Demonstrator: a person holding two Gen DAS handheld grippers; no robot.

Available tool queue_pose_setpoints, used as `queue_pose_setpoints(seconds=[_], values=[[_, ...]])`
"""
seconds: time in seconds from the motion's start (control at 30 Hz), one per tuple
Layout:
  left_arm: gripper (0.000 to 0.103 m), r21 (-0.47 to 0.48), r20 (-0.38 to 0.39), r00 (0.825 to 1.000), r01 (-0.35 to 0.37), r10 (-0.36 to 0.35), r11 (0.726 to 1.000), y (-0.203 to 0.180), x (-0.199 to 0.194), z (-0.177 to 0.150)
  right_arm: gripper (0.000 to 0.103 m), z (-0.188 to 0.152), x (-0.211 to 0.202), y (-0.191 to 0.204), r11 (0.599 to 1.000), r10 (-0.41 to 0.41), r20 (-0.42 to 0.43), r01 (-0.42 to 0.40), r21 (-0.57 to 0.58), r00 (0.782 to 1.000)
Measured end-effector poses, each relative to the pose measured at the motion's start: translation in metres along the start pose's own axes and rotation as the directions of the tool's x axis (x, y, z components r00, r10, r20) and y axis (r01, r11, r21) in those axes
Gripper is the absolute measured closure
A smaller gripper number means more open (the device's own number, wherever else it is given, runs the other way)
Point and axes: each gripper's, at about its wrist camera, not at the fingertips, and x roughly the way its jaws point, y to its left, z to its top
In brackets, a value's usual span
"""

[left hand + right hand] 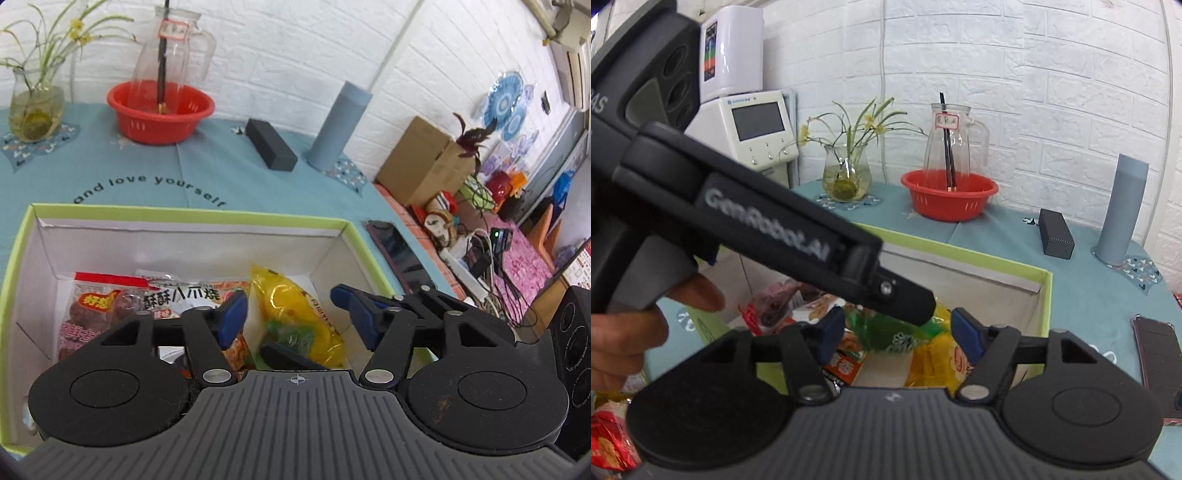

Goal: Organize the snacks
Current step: 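Release the green packet into the box and reach to the dark red packet, then close the left gripper on the dark red chocolate packet and lift it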

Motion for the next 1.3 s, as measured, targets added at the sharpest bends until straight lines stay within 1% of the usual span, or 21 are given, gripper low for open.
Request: queue_pose_setpoints(seconds=[0.13, 0.23, 0.27, 0.33, 0.4, 0.5, 0.57, 0.63, 0.7, 0.77, 0.8, 0.93, 1.0, 1.07, 1.13, 1.23, 1.3], values=[[0.051, 0.012, 0.060, 0.998, 0.024, -0.025, 1.000, -0.012, -0.031, -0.007, 0.023, 0.001, -0.040, 0.002, 1.000, -0.028, 0.087, 0.026, 0.014, 0.996], [0.044, 0.031, 0.083, 0.995, 0.059, -0.061, 0.998, -0.027, -0.054, -0.022, 0.010, -0.008, -0.083, 0.005, 0.997, -0.082, 0.147, 0.081, 0.014, 0.986], [0.041, 0.040, 0.089, 0.993, 0.071, -0.074, 0.997, -0.033, -0.060, -0.030, 0.010, -0.015, -0.096, 0.005, 0.995, -0.104, 0.153, 0.103, 0.015, 0.983], [0.041, 0.051, 0.078, 0.992, 0.094, -0.098, 0.994, -0.044, -0.066, -0.047, 0.010, -0.031, -0.119, 0.004, 0.988, -0.151, 0.148, 0.147, 0.037, 0.977], [0.041, 0.052, 0.044, 0.991, 0.124, -0.126, 0.991, -0.054, -0.064, -0.066, 0.010, -0.055, -0.139, 0.002, 0.981, -0.183, 0.112, 0.175, 0.079, 0.977], [0.041, 0.043, -0.044, 0.985, 0.170, -0.168, 0.984, -0.072, -0.047, -0.095, 0.010, -0.097, -0.162, 0.001, 0.964, -0.221, 0.020, 0.215, 0.158, 0.975], [0.043, 0.020, -0.118, 0.974, 0.197, -0.194, 0.980, -0.084, -0.029, -0.108, 0.010, -0.124, -0.172, 0.001, 0.951, -0.220, -0.031, 0.221, 0.215, 0.975], [0.045, -0.010, -0.187, 0.960, 0.208, -0.207, 0.978, -0.094, -0.011, -0.117, 0.010, -0.143, -0.178, 0.000, 0.938, -0.212, -0.054, 0.218, 0.270, 0.976], [0.045, -0.040, -0.240, 0.949, 0.200, -0.203, 0.979, -0.104, 0.003, -0.124, 0.010, -0.153, -0.179, -0.002, 0.926, -0.220, -0.067, 0.230, 0.301, 0.973], [0.046, -0.056, -0.270, 0.941, 0.197, -0.204, 0.979, -0.112, 0.011, -0.130, 0.010, -0.156, -0.178, -0.003, 0.923, -0.235, -0.069, 0.245, 0.297, 0.970], [0.046, -0.049, -0.277, 0.940, 0.192, -0.199, 0.980, -0.115, 0.014, -0.132, 0.010, -0.157, -0.176, -0.003, 0.926, -0.231, -0.066, 0.240, 0.291, 0.971], [0.045, -0.012, -0.274, 0.953, 0.128, -0.127, 0.992, -0.125, 0.023, -0.138, 0.010, -0.157, -0.163, -0.004, 0.941, -0.178, -0.076, 0.193, 0.278, 0.981], [0.044, 0.011, -0.267, 0.959, 0.104, -0.097, 0.995, -0.129, 0.025, -0.141, 0.010, -0.156, -0.156, -0.004, 0.946, -0.153, -0.106, 0.176, 0.270, 0.983], [0.039, 0.036, -0.263, 0.962, 0.084, -0.072, 0.996, -0.132, 0.028, -0.144, 0.010, -0.155, -0.154, -0.006, 0.949, -0.129, -0.114, 0.156, 0.272, 0.985], [0.035, 0.060, -0.263, 0.964, 0.063, -0.045, 0.996, -0.136, 0.032, -0.147, 0.009, -0.155, -0.154, -0.006, 0.951, -0.123, -0.114, 0.150, 0.271, 0.986], [0.035, 0.102, -0.259, 0.966, 0.037, -0.010, 0.994, -0.142, 0.036, -0.151, 0.009, -0.155, -0.152, -0.006, 0.953, -0.125, -0.121, 0.153, 0.263, 0.985], [0.036, 0.106, -0.258, 0.966, 0.038, -0.010, 0.994, -0.142, 0.035, -0.152, 0.008, -0.155, -0.152, -0.006, 0.953, -0.126, -0.122, 0.154, 0.260, 0.985]])
